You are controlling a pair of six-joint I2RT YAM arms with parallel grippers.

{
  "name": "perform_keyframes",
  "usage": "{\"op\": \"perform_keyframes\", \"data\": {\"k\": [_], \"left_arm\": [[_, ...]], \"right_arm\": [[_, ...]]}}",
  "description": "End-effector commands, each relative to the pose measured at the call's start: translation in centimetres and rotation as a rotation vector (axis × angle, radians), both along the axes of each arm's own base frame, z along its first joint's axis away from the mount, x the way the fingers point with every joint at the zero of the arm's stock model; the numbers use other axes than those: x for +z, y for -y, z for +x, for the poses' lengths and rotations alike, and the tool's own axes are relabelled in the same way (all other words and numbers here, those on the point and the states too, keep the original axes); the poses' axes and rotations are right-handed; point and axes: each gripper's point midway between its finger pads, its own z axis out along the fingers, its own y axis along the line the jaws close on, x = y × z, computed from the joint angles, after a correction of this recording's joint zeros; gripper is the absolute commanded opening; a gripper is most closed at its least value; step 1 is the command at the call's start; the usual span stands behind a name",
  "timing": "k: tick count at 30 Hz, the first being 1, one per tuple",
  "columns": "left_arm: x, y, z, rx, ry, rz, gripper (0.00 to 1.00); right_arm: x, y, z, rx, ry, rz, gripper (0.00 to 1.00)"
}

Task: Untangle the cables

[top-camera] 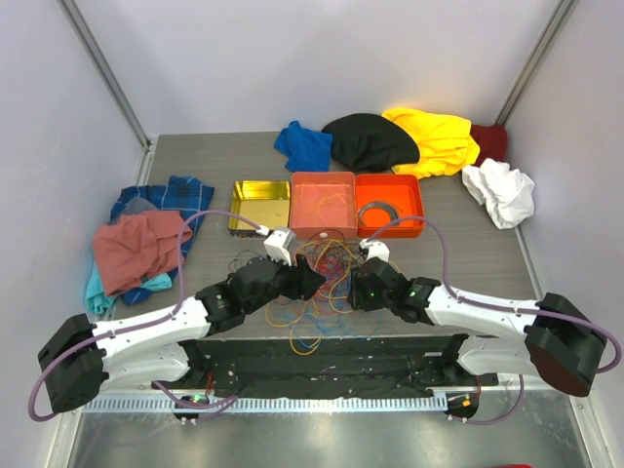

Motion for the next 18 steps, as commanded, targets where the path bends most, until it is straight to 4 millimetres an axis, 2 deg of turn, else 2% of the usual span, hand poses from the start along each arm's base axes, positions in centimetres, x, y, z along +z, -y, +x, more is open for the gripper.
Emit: {"op": "perform_keyframes", "data": {"k": [1,7,12,18], "left_arm": [[1.6,0.3,0.3,0.012,0.033,-0.06,0.56],[1.4,0.3,0.3,0.014,0.029,-0.055,0.57],[1.3,0.2,0.3,0.017,0.027,-0.054,0.56],[1.0,0.4,0.3,0.014,0.02,-0.052,0.56]], "right_arm": [[1.1,-1.2,1.6,0.004,0.061,0.001,0.42],[0.2,-0.5,2.0,-0.031,0.073,-0.036,0.41],[0.7,0.0,2.8,-0.044,0.118,-0.064,0.4],[-1.0,0.5,2.8,-0.039,0.104,-0.123,0.4]]}}
